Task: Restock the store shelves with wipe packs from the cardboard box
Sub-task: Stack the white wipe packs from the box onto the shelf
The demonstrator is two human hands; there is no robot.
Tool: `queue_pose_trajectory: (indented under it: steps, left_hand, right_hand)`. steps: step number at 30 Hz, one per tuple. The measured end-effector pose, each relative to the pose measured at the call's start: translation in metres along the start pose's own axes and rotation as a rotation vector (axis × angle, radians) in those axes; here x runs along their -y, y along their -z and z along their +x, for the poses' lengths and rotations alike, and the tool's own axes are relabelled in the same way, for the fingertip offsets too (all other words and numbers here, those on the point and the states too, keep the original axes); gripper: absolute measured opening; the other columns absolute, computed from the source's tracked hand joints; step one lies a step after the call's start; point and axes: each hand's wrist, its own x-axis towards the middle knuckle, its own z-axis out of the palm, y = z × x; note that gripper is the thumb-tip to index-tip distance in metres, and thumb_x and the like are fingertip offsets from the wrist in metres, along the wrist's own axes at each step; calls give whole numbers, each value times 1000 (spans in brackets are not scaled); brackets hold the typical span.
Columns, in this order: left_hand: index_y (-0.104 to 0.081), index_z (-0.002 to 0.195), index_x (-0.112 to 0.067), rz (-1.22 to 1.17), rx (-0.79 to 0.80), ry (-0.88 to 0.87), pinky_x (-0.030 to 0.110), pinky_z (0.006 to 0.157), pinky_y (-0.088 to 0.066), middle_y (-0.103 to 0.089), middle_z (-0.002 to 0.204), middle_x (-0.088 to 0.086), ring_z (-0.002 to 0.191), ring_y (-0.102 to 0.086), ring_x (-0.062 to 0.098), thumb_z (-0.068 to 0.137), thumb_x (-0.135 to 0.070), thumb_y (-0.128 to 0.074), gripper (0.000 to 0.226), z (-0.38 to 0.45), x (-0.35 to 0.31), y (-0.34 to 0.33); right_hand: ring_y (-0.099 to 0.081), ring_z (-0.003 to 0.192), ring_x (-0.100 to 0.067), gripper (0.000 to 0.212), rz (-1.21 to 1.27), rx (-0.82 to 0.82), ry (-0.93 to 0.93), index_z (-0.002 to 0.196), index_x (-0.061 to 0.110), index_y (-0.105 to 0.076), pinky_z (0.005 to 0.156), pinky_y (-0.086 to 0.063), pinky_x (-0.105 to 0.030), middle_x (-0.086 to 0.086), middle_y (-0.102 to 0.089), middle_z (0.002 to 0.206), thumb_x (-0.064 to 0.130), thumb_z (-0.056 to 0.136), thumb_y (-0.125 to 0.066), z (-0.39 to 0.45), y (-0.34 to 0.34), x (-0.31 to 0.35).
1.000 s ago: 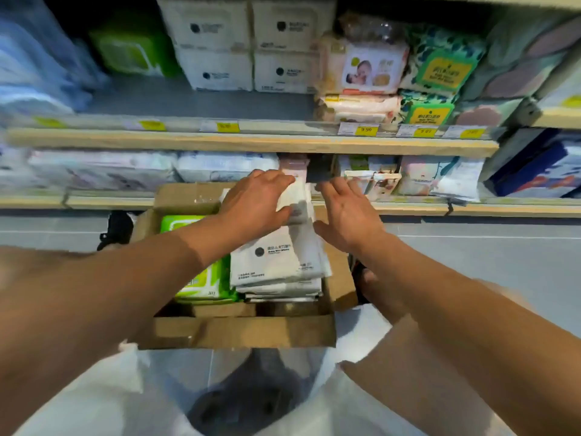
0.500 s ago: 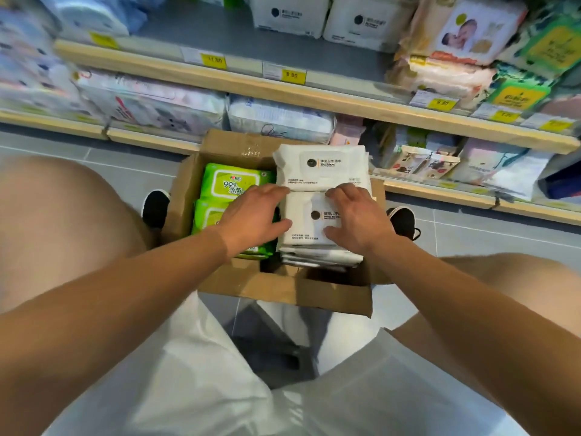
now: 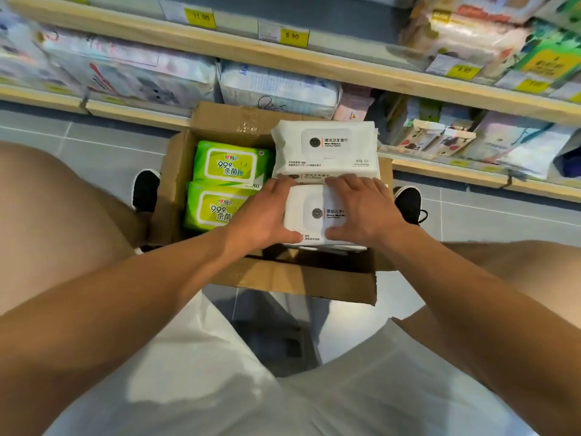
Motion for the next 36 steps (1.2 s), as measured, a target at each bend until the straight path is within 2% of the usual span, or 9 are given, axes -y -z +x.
queue_pose_trajectory:
  steps: [2, 7, 13, 18, 22, 25, 29, 33, 36]
  left_hand:
    - [-33, 135, -15, 48, -29, -52, 45, 87, -48, -37, 133, 9, 111, -52, 33, 57, -39, -85, 97, -7, 0, -4]
    - [-36, 134, -12, 184, -83, -144, 47, 76, -52, -34, 140, 7, 104, -56, 34, 63, -39, -82, 89, -23, 1, -9]
    - [-42, 134, -12, 267, -98, -262, 42, 85, -51, -36, 148, 8, 111, -58, 34, 65, -39, -81, 84, -31, 11, -12]
    - [-47, 127, -19, 24, -194, -123, 33, 91, -45, -53, 128, 3, 115, -52, 22, 72, -56, -55, 68, -25, 5, 8]
    - [-52, 123, -13, -26, -365, -68, 30, 84, -39, -57, 119, 8, 109, -54, 25, 84, -40, -57, 48, -3, 1, 28]
    - [-52, 124, -10, 41, -396, -109, 34, 88, -42, -57, 122, 10, 111, -55, 28, 86, -35, -58, 47, 19, 0, 40]
    - [-48, 133, -9, 142, -314, -153, 36, 101, -39, -49, 134, 12, 119, -49, 32, 83, -33, -61, 57, 55, -9, 44]
    - [-38, 142, -14, 205, -185, -118, 40, 109, -32, -37, 147, 9, 131, -37, 33, 82, -40, -63, 70, 91, -20, 39]
    - [-32, 145, -18, 290, -110, -86, 45, 109, -30, -36, 148, 7, 133, -33, 31, 81, -50, -61, 77, 115, -27, 37]
  right_hand:
    - [-35, 134, -26, 106, -35, 68, 7, 149, 28, -23, 116, -17, -45, 1, -38, 144, 60, 62, -75, 2, -1, 0]
    - [-48, 123, -30, 114, -8, 204, 21, 145, 25, -26, 102, -39, -43, -4, -50, 134, 63, 53, -82, 14, -1, 3]
    - [-55, 108, -26, 111, 215, 332, -54, 137, 24, -33, 89, -50, -43, -2, -55, 118, 58, 46, -87, 12, -9, 8]
    - [-52, 107, -29, 105, 49, 114, 27, 135, 26, -31, 87, -43, -39, -2, -52, 115, 65, 50, -80, -7, -14, 5]
    - [-43, 118, -31, 107, -116, -94, 87, 146, 26, -21, 100, -32, -42, -5, -45, 128, 60, 60, -76, -23, -15, -2]
    - [-41, 119, -31, 105, -158, -165, 71, 148, 24, -20, 104, -28, -42, -6, -44, 130, 57, 65, -75, -23, -15, -10]
    - [-43, 117, -33, 104, -167, -232, 51, 149, 21, -23, 104, -29, -44, -6, -47, 127, 51, 65, -77, -18, -22, -16]
    - [-45, 114, -33, 104, -155, -278, 56, 148, 21, -26, 105, -30, -45, -6, -49, 124, 48, 62, -78, -13, -27, -21]
    - [-45, 114, -33, 104, -151, -284, 61, 148, 19, -27, 105, -29, -46, -6, -49, 125, 49, 62, -78, -12, -30, -24]
